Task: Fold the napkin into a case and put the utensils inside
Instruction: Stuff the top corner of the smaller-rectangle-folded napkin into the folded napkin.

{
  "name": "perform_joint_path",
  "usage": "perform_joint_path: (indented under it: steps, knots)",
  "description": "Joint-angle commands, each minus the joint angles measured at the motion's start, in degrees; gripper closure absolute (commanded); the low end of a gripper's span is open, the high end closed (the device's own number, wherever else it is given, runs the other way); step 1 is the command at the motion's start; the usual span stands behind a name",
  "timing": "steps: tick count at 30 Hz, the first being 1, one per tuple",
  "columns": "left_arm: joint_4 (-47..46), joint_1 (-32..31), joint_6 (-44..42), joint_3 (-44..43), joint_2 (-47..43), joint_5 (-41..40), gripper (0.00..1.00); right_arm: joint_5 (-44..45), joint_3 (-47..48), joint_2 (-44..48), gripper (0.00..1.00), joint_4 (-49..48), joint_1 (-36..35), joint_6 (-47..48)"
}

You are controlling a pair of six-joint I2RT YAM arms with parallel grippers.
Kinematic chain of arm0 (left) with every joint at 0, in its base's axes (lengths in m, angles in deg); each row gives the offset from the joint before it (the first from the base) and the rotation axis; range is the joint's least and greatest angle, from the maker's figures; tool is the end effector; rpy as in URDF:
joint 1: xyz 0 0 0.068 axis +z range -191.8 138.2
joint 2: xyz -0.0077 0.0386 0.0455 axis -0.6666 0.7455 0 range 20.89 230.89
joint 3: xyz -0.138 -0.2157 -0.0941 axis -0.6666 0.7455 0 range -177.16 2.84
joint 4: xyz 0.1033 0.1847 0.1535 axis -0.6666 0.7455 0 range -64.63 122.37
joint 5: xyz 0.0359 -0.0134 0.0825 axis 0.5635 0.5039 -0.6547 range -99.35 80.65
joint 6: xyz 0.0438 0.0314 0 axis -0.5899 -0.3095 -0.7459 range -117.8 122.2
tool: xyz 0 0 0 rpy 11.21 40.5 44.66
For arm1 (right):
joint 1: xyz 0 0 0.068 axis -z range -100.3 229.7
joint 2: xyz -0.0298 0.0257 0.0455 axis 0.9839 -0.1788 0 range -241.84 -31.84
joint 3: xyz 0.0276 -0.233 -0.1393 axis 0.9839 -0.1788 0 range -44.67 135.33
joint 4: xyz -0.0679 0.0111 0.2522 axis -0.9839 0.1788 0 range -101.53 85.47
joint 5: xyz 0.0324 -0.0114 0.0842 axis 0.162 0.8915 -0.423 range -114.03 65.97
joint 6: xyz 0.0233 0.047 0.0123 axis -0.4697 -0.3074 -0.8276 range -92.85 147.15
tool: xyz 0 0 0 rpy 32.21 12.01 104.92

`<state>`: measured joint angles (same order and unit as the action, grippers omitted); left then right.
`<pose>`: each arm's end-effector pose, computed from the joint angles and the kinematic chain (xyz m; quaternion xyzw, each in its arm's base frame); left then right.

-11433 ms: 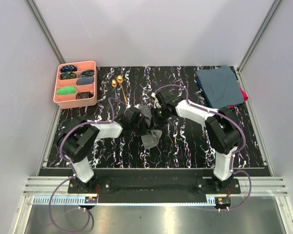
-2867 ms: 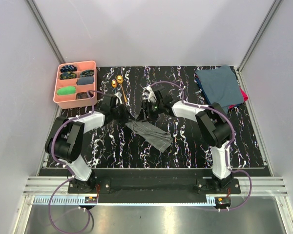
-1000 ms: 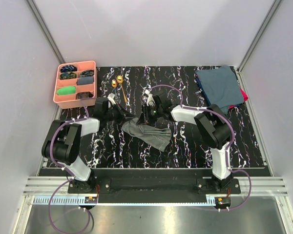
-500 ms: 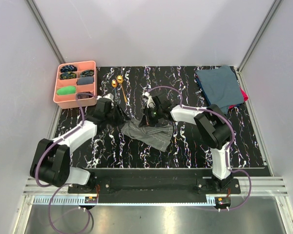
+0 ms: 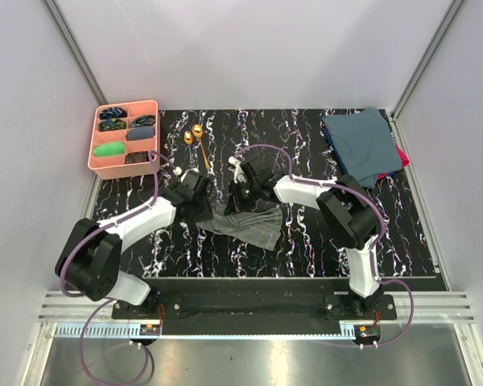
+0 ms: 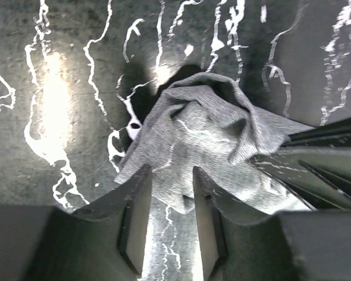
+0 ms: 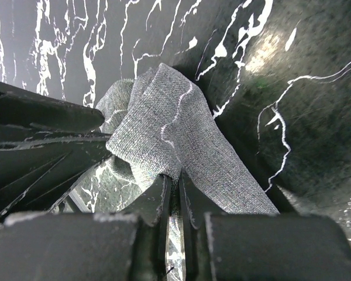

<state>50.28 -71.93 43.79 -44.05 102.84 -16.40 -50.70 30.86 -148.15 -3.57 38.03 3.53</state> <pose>0.2381 -0.1331 0.1887 -0.1121 0.9576 -0.1033 0.2444 0.3117 0.2988 0.1561 -0.2231 0.8866 0.3667 0.1722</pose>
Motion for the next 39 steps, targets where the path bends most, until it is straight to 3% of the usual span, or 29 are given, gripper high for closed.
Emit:
perform_joint_path:
  steps: [1, 5, 11, 14, 24, 32, 39]
  knots:
    - [0.76, -0.80, -0.01, -2.50, 0.84, -2.53, 0.63, 1.89, 2.17, -0.05, 0.90, 1.08, -1.31, 0.85]
    - [0.58, -1.25, -0.19, -2.59, 1.89, -2.18, 0.67, 2.24, 2.26, -0.41, 0.89, 1.09, -1.75, 0.77]
    - [-0.47, -1.34, -1.33, -3.11, 2.86, -2.44, 0.86, 2.33, 2.61, -0.41, 0.88, 1.17, -3.15, 0.59]
    - [-1.17, -1.34, -1.16, -3.29, 2.34, -2.79, 1.00, 1.89, 2.43, -0.67, 0.87, 1.09, -3.85, -0.11]
    - [-6.71, -1.42, 2.01, 1.89, -1.36, -3.76, 1.00, -1.18, -1.16, -2.25, 0.84, -4.45, -6.06, -1.96]
    - [-8.38, -1.34, 3.24, 5.67, -2.32, -4.90, 1.00, -1.27, -3.89, 2.05, 0.66, -6.74, -5.97, -1.43]
    - [-8.56, -1.34, 3.42, 6.73, -3.55, -5.43, 1.00, -0.39, -3.64, 5.48, 0.57, -6.39, -5.88, -1.17]
